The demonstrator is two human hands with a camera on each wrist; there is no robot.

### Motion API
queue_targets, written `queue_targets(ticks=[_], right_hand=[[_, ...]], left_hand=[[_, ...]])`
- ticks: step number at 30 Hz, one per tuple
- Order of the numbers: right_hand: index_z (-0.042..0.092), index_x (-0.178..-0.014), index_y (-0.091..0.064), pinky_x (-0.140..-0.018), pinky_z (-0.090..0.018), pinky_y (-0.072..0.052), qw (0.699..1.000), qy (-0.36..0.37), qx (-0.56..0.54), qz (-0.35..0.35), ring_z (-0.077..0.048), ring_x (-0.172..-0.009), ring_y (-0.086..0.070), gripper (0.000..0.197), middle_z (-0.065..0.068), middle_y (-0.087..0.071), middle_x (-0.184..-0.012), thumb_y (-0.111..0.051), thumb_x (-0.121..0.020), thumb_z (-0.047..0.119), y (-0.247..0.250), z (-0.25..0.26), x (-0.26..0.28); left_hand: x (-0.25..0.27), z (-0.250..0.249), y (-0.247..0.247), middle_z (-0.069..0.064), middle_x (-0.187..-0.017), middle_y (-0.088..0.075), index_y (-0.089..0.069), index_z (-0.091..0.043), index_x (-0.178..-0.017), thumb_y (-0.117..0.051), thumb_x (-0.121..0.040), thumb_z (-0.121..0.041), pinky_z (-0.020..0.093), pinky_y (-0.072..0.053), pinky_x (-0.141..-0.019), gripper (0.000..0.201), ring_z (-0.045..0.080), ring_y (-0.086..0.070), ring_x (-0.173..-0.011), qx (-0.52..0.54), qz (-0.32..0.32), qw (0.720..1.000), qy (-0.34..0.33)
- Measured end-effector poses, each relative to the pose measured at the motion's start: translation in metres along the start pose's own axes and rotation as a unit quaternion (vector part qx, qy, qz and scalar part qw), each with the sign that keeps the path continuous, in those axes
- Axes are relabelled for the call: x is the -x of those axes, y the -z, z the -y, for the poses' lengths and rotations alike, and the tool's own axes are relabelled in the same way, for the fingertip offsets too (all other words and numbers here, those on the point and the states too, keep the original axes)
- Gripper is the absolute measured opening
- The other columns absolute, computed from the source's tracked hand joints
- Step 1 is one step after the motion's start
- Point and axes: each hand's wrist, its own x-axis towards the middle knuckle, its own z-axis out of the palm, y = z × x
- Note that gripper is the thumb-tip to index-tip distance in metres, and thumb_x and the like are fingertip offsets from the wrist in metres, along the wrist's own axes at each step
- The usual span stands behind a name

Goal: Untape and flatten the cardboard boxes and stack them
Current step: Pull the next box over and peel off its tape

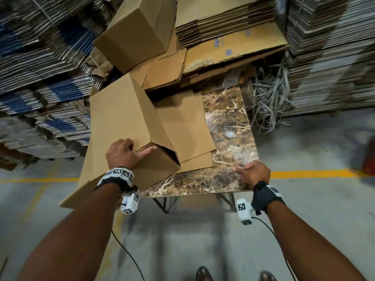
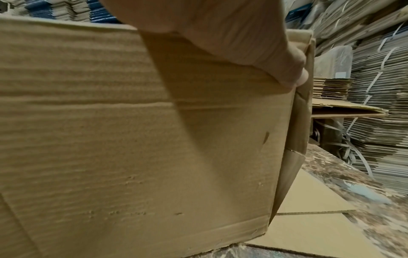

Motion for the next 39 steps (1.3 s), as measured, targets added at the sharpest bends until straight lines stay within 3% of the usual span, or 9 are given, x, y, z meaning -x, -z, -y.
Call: queue_targets(ticks=[7, 11, 15, 17, 23, 27, 30, 33, 39], right_hand=[[0.011, -0.087, -0.068, -0.062, -0.029, -0.042, 0.985, 0.027, 0.167, -0.042, -0.03, -0.08, -0.065, 0.074, -0.01, -0.071, -0.087, -0.08, -0.059, 0.078, 0.015, 0.0, 0.007], [0.003, -0.094, -0.072, -0.075, -0.035, -0.05, 0.991, 0.0, 0.134, -0.009, -0.034, -0.09, -0.065, 0.059, -0.019, -0.073, -0.1, -0.081, -0.076, 0.058, 0.036, -0.015, -0.008], [0.004, -0.083, -0.065, -0.072, -0.029, -0.042, 0.982, -0.001, 0.171, 0.075, -0.027, -0.075, -0.055, 0.038, -0.016, -0.065, -0.09, -0.072, -0.091, 0.04, 0.046, -0.006, -0.018], [0.002, -0.092, -0.071, -0.071, -0.028, -0.041, 0.974, -0.007, 0.201, 0.105, -0.03, -0.078, -0.059, 0.025, -0.019, -0.069, -0.099, -0.065, -0.094, 0.026, 0.046, 0.0, -0.018], [0.014, -0.093, -0.074, -0.078, -0.035, -0.047, 0.991, 0.051, 0.118, -0.045, -0.037, -0.094, -0.063, 0.016, -0.015, -0.073, -0.104, -0.06, -0.092, 0.023, 0.035, 0.029, 0.013], [0.022, -0.096, -0.069, -0.075, -0.025, -0.042, 0.979, 0.152, 0.093, 0.098, -0.019, -0.089, -0.062, 0.013, -0.003, -0.072, -0.105, -0.062, -0.097, 0.032, -0.016, 0.061, 0.034], [0.017, -0.117, -0.069, -0.076, -0.023, -0.044, 0.96, 0.194, 0.068, 0.191, -0.016, -0.098, -0.061, 0.023, -0.002, -0.07, -0.117, -0.059, -0.102, 0.031, -0.067, 0.081, 0.052], [0.016, -0.129, -0.066, -0.093, -0.025, -0.043, 0.943, 0.217, 0.066, 0.242, -0.022, -0.12, -0.059, 0.03, -0.003, -0.065, -0.133, -0.052, -0.104, 0.026, -0.11, 0.091, 0.065], [0.019, -0.136, -0.062, -0.108, -0.032, -0.043, 0.951, 0.166, 0.023, 0.259, -0.024, -0.129, -0.055, 0.037, -0.003, -0.06, -0.142, -0.043, -0.106, 0.029, -0.16, 0.085, 0.069]], left_hand=[[0.004, -0.002, 0.007, -0.001, -0.078, -0.068, -0.074, -0.021, -0.088, -0.059, -0.054, -0.099, 0.031, -0.047, -0.067, 0.087, 0.024, -0.066, -0.082, 0.001, 0.013, 1.0, 0.01], [0.004, -0.002, 0.009, -0.001, -0.081, -0.07, -0.076, -0.021, -0.092, -0.058, -0.054, -0.1, 0.031, -0.049, -0.067, 0.089, 0.023, -0.067, -0.083, -0.003, 0.018, 1.0, 0.004], [0.004, 0.0, 0.007, -0.002, -0.078, -0.069, -0.075, -0.022, -0.09, -0.049, -0.053, -0.105, 0.03, -0.049, -0.065, 0.095, 0.023, -0.066, -0.08, -0.007, 0.03, 1.0, -0.003], [0.004, 0.002, 0.006, -0.002, -0.076, -0.067, -0.075, -0.022, -0.089, -0.044, -0.053, -0.107, 0.03, -0.049, -0.063, 0.098, 0.022, -0.066, -0.078, -0.006, 0.034, 0.999, -0.01], [0.009, 0.005, 0.004, 0.0, -0.08, -0.066, -0.074, -0.019, -0.091, -0.042, -0.054, -0.107, 0.034, -0.054, -0.067, 0.101, 0.024, -0.064, -0.082, 0.002, 0.059, 0.998, -0.012], [0.017, -0.004, 0.012, 0.008, -0.091, -0.068, -0.07, -0.013, -0.094, -0.023, -0.07, -0.103, 0.039, -0.05, -0.073, 0.105, 0.03, -0.062, -0.087, -0.055, 0.07, 0.996, -0.014], [0.009, -0.027, 0.02, 0.017, -0.118, -0.063, -0.064, -0.007, -0.117, -0.007, -0.066, -0.105, 0.054, -0.044, -0.091, 0.124, 0.037, -0.056, -0.112, -0.071, 0.128, 0.986, 0.074], [0.003, -0.047, 0.021, 0.015, -0.143, -0.048, -0.049, -0.009, -0.139, -0.026, -0.061, -0.106, 0.072, -0.028, -0.104, 0.127, 0.038, -0.038, -0.136, -0.008, 0.187, 0.964, 0.19], [0.004, -0.028, 0.013, 0.007, -0.149, -0.039, -0.044, -0.015, -0.138, -0.065, -0.069, -0.078, 0.082, -0.005, -0.109, 0.095, 0.029, -0.033, -0.143, 0.086, 0.173, 0.961, 0.198]])
